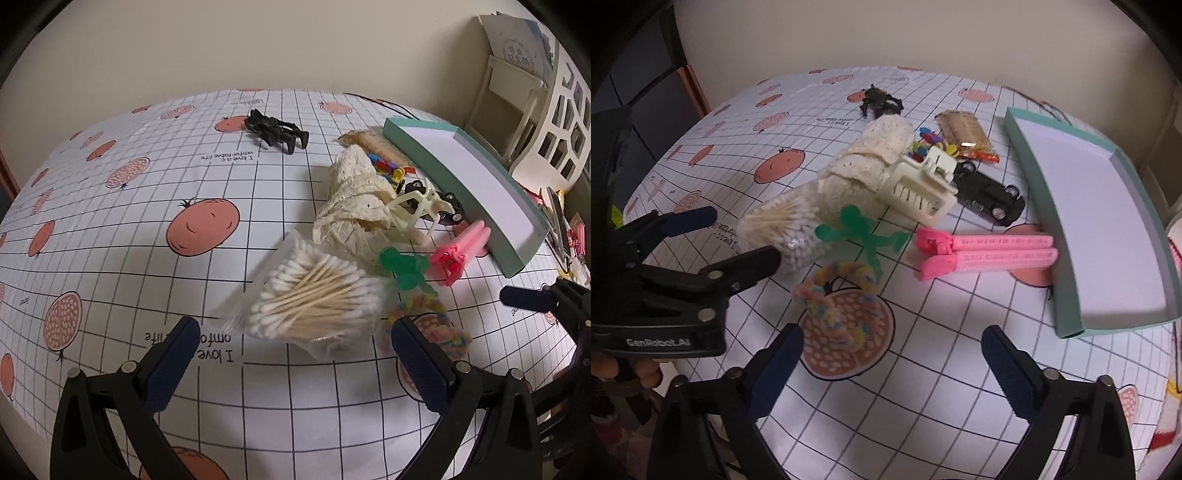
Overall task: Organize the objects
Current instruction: 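Move left tool to the cotton swab bag while right tool reaches the rainbow pipe-cleaner toy, then close left tool on the cotton swab bag while right tool grips the rainbow toy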
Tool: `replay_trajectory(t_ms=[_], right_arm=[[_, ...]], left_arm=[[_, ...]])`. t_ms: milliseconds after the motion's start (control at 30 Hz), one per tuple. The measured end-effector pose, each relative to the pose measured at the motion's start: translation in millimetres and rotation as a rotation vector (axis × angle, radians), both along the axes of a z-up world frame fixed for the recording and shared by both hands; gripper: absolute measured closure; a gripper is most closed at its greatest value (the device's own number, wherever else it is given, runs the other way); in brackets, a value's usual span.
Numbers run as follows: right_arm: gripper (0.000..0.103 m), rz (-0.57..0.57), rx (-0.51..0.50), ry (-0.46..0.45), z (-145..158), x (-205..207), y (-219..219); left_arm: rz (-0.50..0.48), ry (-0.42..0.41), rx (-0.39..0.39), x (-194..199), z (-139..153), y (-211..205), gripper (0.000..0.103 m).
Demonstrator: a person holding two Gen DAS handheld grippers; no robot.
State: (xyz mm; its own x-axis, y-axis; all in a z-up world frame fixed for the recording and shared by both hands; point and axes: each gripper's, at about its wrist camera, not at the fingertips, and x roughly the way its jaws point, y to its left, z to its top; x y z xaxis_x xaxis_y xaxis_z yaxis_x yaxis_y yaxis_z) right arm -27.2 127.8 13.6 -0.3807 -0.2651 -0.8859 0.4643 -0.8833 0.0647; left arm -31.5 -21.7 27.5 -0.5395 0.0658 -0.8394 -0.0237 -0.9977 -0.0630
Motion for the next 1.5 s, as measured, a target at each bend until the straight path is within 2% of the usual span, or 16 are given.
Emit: replay_trajectory(t_ms=[167, 300, 633, 733, 833, 967, 1133, 1500], right_arm=[[0.023, -0.008, 0.014, -0.042, -8.3, -3.8, -5.9], [0.04, 0.003, 0.004, -0.062, -11.0, -4.8, -6.2], [0.08, 0.036, -0.012, -0.062, -8.8, -4.2, -6.1], [0.089, 0.048, -0.018, -0.06, -7.1, -3.9, -4.8], [0.092, 0.056, -0.019, -0.047, -3.9, -3.1, -4.5], [0.093, 0.072, -0.022, -0.031, 0.3, -2.4, -3.4], [0.093, 0.09, -0.025, -0.013, 4.7, -0.1, -5.6], [0.093, 0.076, -0.034, 0.021, 11.0, -1.0, -4.3]], left_arm=[[-0.015, -0.029, -0.003, -9.2, -7.6, 1.8, 0.0], [-0.024, -0.034, -0.002, -13.8, -10.6, 3.2, 0.0], [-0.028, -0.044, 0.009, -21.3, -14.4, 5.7, 0.0], [-0.03, -0.044, 0.005, -21.0, -14.6, 6.1, 0.005], [-0.03, -0.047, 0.011, -20.4, -15.1, 6.3, 0.008], [-0.041, -0.05, 0.028, -19.1, -16.0, 7.3, 0.019], [-0.048, -0.047, 0.03, -17.7, -15.6, 8.4, 0.025], [-0.008, -0.04, 0.049, -12.2, -12.8, 1.1, 0.03]])
